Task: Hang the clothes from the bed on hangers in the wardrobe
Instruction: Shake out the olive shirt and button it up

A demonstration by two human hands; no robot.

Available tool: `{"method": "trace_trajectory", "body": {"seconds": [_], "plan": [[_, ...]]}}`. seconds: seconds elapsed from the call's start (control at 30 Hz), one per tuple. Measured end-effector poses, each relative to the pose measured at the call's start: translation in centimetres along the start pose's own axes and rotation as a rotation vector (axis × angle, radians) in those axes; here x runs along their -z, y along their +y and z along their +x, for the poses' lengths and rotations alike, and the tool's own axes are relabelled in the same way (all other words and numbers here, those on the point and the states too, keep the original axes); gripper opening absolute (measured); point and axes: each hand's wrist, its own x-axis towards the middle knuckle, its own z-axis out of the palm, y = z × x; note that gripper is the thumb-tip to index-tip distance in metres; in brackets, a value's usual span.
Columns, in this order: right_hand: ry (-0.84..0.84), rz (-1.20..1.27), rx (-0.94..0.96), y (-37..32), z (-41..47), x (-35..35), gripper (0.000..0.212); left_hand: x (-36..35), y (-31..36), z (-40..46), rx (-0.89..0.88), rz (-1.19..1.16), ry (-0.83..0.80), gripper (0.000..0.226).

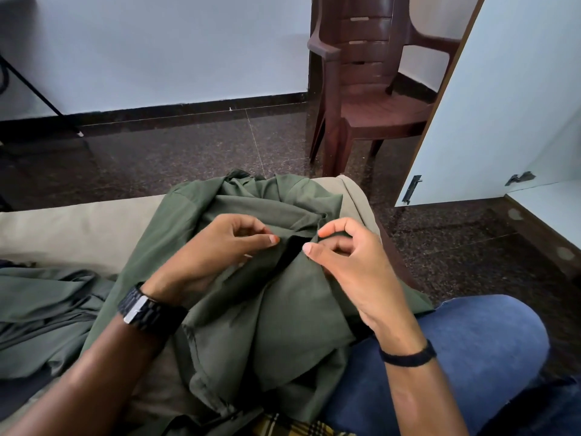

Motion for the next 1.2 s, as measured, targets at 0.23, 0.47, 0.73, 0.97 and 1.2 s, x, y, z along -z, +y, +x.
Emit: {"method": "trace_trajectory", "body": {"seconds": [0.23,0.47,0.73,0.97,1.2], "plan": [[0.011,0.06,-0.021,-0.3,-0.8,-1.9,0.025,-1.1,1.1,-1.9,0.124,-0.191,-0.174,0.017],[-0.042,0.172,-0.046,-0.3,-1.0,-2.0,0.028,-1.1,0.8,-2.3,0.157,-0.222,-0.11,0.016],[-0.069,0.211,-0.058,-0.3,-1.1,-2.1,0.018,-1.6,0.9,-2.6,0.136,-0.146,0.016,0.018],[-0.071,0.19,0.005,-0.6,-1.2,-2.0,0.03,-2.4,1.1,-2.5,0.074,-0.097,0.037,0.021],[-0.033,-0.039,0.14,-0.5,-1.2,-2.3,0.031,-2.2,1.4,-2.6,0.072,-0.083,0.028,0.018]]}}
